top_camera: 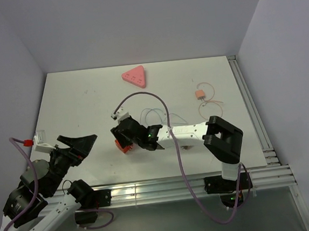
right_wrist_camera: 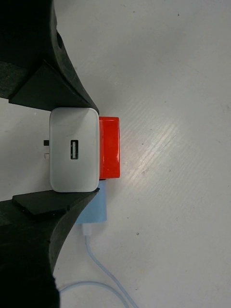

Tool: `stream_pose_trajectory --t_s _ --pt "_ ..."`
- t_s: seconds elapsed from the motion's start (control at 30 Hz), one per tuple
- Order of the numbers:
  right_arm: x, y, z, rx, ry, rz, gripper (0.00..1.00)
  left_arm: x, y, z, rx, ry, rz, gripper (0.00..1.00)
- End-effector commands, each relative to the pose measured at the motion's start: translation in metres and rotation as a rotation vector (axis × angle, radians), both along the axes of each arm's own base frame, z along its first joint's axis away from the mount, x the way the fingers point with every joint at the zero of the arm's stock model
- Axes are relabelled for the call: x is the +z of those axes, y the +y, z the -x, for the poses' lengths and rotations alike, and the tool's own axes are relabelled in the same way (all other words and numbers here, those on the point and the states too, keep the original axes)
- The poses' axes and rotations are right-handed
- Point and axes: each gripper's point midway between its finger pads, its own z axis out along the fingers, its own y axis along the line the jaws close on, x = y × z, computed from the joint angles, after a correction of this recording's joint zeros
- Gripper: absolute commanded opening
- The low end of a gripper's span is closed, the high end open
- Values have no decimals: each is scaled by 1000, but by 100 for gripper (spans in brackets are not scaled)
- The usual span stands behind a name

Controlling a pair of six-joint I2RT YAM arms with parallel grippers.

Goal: Insert the plug

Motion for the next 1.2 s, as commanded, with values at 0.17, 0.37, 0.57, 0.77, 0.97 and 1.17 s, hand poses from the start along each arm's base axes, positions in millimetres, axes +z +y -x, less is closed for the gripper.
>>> stream_pose_trajectory --t_s 0.17,0.37,0.57,0.77,0.97,1.17 --pt "-67 -64 24 -43 215 343 71 3 0 2 -7 -10 15 96" --pt "-10 -59 11 -88 147 220 100 -1 -2 1 -11 -2 11 96" --pt "50 -82 7 -146 103 108 100 -10 -12 -4 -36 19 -13 97" --pt "56 -142 6 -323 178 53 100 -61 -38 -23 -57 172 -102 92" --pt "22 -199 30 -620 388 -54 100 -120 -36 -53 128 379 -180 84" --pt "6 -223 40 -704 444 -194 86 -141 -21 -78 329 425 -224 83"
